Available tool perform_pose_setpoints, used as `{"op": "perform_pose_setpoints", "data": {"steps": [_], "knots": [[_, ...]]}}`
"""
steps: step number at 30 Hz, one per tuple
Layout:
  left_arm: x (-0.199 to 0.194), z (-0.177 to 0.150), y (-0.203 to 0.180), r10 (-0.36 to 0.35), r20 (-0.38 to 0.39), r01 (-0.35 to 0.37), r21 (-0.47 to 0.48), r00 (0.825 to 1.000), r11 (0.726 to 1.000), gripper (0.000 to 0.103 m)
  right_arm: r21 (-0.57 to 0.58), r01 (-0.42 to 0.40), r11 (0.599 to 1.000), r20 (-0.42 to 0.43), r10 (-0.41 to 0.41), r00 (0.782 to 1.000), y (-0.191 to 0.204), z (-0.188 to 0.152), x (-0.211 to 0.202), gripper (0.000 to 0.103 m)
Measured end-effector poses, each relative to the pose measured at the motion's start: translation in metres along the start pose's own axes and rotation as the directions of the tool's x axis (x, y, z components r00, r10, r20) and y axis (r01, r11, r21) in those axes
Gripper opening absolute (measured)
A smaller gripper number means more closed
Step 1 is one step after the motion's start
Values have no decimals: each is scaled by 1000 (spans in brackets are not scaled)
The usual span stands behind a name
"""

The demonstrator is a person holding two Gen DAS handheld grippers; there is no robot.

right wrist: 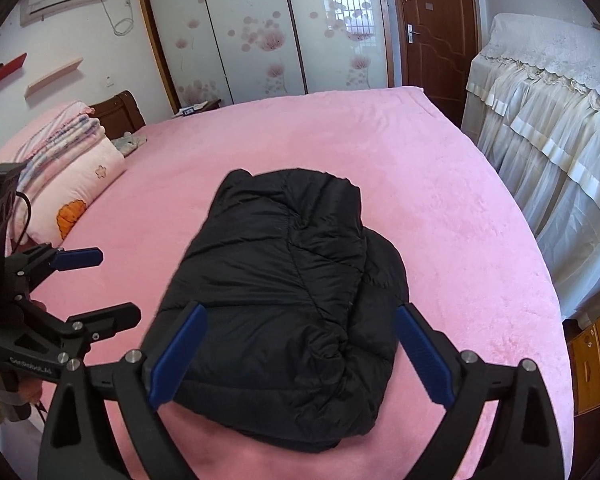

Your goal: Fold large clothes

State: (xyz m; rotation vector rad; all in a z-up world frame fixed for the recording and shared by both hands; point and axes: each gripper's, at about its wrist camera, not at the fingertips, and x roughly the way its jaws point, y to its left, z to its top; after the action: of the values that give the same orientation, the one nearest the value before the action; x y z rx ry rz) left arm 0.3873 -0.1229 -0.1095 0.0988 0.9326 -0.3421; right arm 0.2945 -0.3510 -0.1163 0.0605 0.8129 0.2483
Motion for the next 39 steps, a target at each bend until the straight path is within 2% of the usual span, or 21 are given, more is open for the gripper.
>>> {"op": "perform_pose_setpoints", "data": {"steps": [5,8,12,16,19,21,24,28,30,34,39], "knots": [[-13,-1,17,-61,6,61,-123,998,991,102,-6,6,1000,-42,-6,999,9,6,-10,97],[-17,-3,22,-72,14,74,-163,997,984,102,4,-31,1000,-61,31,998,11,7,-13,97],[-18,-5,19,-6,0,5,-166,1000,986,102,49,-58,997,-56,60,997,1,7,-21,97],[-20,-5,21,-98,4,97,-182,995,978,102,71,-61,996,-53,65,996,-10,13,-25,97],[-15,-3,27,-132,-15,124,-238,991,963,102,86,-97,992,-35,100,994,-23,17,-27,100],[-2,-1,31,-187,-60,164,-271,981,948,102,95,-124,988,-35,127,991,-32,19,-25,103],[21,-1,35,-211,-121,169,-293,970,941,102,105,-157,982,-45,162,986,-47,23,-16,103],[55,2,43,-238,-151,178,-330,959,927,103,210,-212,954,-128,242,962,-73,23,16,103],[74,3,48,-244,-156,176,-355,957,918,103,243,-197,950,-157,239,958,-81,22,31,103],[107,6,49,-188,-186,117,-336,964,934,103,251,-173,952,-221,231,948,-80,22,58,103],[140,3,46,-204,-227,118,-342,952,932,103,100,-97,990,-311,124,942,-47,23,85,103]]}}
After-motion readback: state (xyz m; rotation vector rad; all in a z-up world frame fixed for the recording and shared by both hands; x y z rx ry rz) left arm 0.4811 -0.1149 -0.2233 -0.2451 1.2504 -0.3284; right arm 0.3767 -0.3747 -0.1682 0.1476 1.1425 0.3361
